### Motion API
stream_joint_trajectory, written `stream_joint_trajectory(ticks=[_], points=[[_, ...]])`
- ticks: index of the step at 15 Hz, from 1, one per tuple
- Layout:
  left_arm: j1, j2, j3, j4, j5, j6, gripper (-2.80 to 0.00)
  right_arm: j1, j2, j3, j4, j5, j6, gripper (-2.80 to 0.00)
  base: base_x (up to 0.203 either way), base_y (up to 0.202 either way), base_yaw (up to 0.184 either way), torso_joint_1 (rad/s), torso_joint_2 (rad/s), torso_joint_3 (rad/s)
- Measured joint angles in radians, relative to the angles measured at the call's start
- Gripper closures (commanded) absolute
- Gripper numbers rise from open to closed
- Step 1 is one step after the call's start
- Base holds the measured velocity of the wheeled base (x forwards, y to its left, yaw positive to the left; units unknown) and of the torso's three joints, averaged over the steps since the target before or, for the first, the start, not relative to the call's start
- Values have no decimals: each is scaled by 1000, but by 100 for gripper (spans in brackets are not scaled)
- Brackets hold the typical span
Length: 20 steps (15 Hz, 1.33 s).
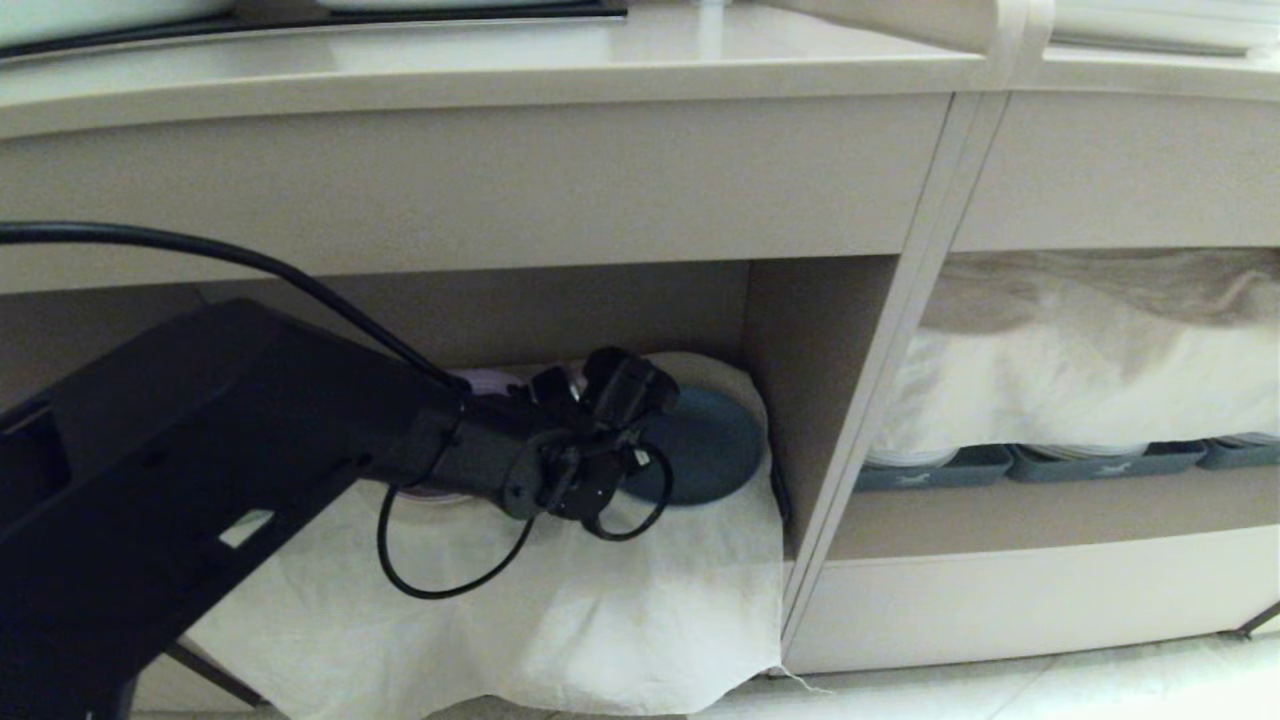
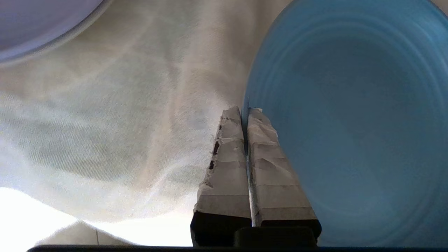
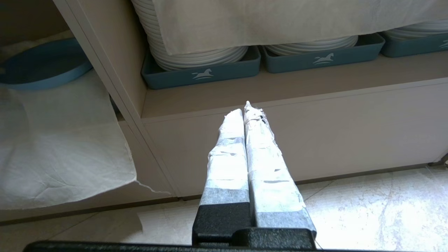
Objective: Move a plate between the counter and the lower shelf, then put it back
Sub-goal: Pick up the plate in the cupboard
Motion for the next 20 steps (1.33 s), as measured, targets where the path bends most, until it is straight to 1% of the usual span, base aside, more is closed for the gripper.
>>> stream_joint_trajectory(ticks=[3, 5, 9, 11, 17, 20], points=[[2, -7, 1, 34, 0, -47, 0, 0, 0, 0, 0, 0, 0, 0, 0, 0, 0, 0, 0, 0], [2, -12, 2, 46, -1, -67, 0, 0, 0, 0, 0, 0, 0, 0, 0, 0, 0, 0, 0, 0], [2, -23, 20, 47, -1, -81, 0, 0, 0, 0, 0, 0, 0, 0, 0, 0, 0, 0, 0, 0], [0, -31, 34, 48, -2, -102, 0, 0, 0, 0, 0, 0, 0, 0, 0, 0, 0, 0, 0, 0], [-7, -61, 69, 53, -1, -106, 0, 0, 0, 0, 0, 0, 0, 0, 0, 0, 0, 0, 0, 0], [-11, -79, 83, 89, -1, -141, 0, 0, 0, 0, 0, 0, 0, 0, 0, 0, 0, 0, 0, 0]])
